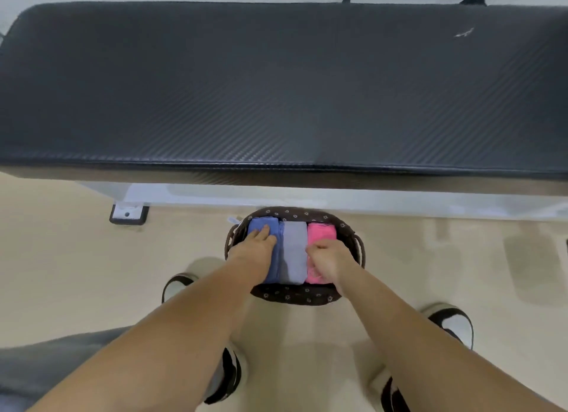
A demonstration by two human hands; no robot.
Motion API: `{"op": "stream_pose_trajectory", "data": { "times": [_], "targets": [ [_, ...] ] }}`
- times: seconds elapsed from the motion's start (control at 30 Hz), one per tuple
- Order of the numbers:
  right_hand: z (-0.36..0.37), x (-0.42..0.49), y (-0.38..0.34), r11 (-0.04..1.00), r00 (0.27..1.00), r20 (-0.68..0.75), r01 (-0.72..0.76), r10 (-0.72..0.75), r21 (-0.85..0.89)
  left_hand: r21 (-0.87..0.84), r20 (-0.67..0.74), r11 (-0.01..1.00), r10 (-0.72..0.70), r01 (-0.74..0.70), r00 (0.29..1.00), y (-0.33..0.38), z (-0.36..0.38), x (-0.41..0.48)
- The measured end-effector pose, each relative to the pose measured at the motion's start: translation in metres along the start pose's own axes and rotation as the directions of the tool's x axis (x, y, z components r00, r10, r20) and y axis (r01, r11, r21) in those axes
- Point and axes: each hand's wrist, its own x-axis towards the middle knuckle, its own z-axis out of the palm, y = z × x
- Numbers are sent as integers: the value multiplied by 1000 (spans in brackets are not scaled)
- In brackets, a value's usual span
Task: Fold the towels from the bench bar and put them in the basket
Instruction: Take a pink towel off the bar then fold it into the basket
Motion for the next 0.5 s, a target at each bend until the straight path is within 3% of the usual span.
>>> {"op": "stream_pose_trajectory", "data": {
  "times": [0.23,0.37,0.5],
  "targets": [
    [-52,-67,-33,922,983,46,184,-179,-342,84,-187,990,130,-116,974,44,-34,-58],
    [-90,-122,-53,846,941,79,331,-330,-418,-39,-422,952,259,-303,869,79,-68,-90],
    [-137,-181,-63,756,883,-8,397,-470,-520,-221,-557,861,274,-458,784,131,-106,-134]
  ]
}}
